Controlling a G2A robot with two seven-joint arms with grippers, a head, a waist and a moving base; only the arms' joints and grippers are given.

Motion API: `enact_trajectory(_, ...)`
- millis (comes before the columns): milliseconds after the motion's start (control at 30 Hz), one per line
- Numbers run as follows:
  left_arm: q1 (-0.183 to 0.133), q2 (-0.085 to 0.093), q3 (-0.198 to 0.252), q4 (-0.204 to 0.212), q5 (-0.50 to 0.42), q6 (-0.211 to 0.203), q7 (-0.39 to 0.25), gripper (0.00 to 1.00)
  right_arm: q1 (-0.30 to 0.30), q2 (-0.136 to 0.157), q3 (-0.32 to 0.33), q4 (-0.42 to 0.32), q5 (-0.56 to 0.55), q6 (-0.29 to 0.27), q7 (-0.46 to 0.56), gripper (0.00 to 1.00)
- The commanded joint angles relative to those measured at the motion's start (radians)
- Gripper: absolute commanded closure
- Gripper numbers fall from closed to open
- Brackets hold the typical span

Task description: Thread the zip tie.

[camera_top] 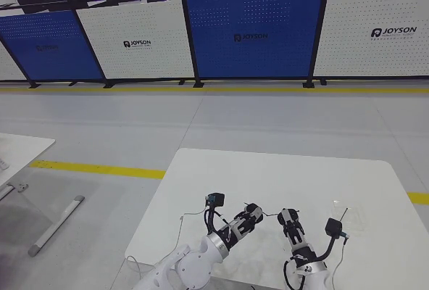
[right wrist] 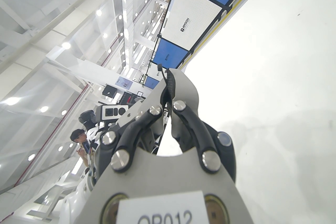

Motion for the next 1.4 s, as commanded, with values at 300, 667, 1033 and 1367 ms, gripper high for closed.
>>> enact_trajectory(300, 0.004, -0.006, -0.006, 0.0, -0.072, -0.042, 0.018, 1.0, 0.006, -0.003, 0.004, 0.027, 0.04, -0.052, -0.008, 1.0)
enact_trajectory(667, 0.007, -0.007, -0.01, -0.003, -0.115, -0.065, -0.024, 1.0, 0.027, -0.011, -0.017, 0.053, 0.059, -0.068, -0.011, 1.0)
enact_trajectory(1033, 0.011, -0.007, -0.016, -0.003, -0.107, -0.059, -0.027, 1.0, -0.006, -0.008, 0.0, 0.012, 0.031, -0.09, -0.03, 1.0)
enact_trajectory(1367, 0.011, -0.008, -0.018, -0.005, -0.092, -0.057, -0.019, 1.0, -0.009, -0.009, 0.003, 0.006, 0.026, -0.078, -0.037, 1.0)
